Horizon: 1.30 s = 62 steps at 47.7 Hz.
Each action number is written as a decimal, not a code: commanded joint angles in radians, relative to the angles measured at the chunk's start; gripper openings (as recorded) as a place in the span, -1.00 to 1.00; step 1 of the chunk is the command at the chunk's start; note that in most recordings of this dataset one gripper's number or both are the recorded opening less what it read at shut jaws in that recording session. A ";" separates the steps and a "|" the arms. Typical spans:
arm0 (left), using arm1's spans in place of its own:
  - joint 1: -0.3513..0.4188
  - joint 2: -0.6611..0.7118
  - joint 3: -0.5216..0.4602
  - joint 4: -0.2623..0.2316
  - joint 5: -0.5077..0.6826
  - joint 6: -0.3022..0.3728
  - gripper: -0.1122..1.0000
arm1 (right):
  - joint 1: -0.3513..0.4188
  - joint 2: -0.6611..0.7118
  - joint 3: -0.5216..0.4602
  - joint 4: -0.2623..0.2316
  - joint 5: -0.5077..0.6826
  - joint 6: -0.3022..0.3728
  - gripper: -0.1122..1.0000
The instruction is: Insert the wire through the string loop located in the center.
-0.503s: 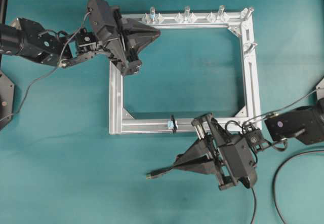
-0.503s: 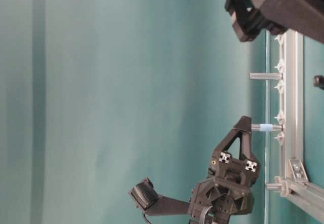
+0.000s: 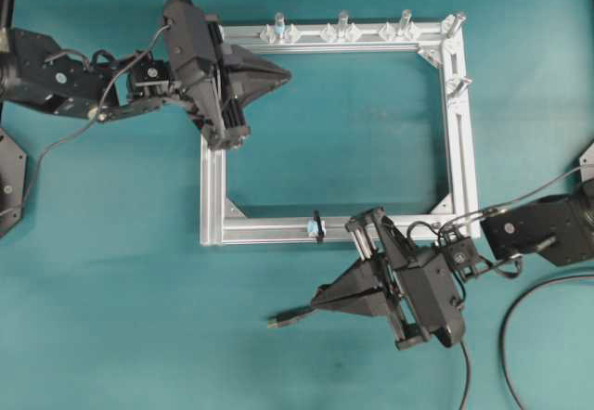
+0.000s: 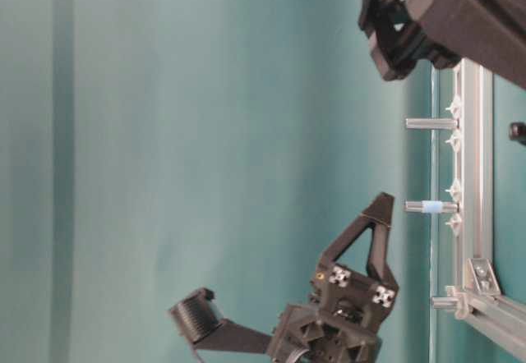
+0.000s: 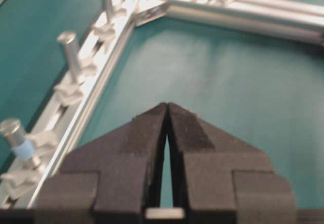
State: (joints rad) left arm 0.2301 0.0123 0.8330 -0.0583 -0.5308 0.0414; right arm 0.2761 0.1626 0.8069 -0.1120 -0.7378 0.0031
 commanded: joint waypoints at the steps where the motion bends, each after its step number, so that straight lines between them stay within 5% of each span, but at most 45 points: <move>1: -0.017 -0.032 -0.009 0.003 0.009 0.008 -0.80 | 0.003 -0.017 -0.018 0.000 0.017 0.000 -0.80; 20: -0.052 -0.040 -0.012 0.003 0.077 0.003 -0.74 | 0.003 -0.015 -0.072 -0.002 0.210 0.025 -0.80; 30: -0.057 -0.046 -0.008 0.005 0.083 0.005 0.13 | 0.003 -0.014 -0.072 -0.002 0.212 0.025 -0.80; 35: -0.055 -0.044 -0.008 0.003 0.084 0.006 0.12 | 0.003 -0.009 -0.074 -0.002 0.212 0.026 -0.66; 42: -0.057 -0.046 -0.006 0.003 0.084 0.006 0.12 | 0.003 -0.003 -0.074 -0.002 0.209 0.026 -0.04; 62: -0.057 -0.046 -0.008 0.003 0.095 0.006 0.09 | 0.003 0.009 -0.084 -0.002 0.207 0.025 -0.04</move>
State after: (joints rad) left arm 0.1749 -0.0092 0.8345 -0.0568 -0.4357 0.0430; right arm 0.2777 0.1825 0.7455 -0.1120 -0.5231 0.0276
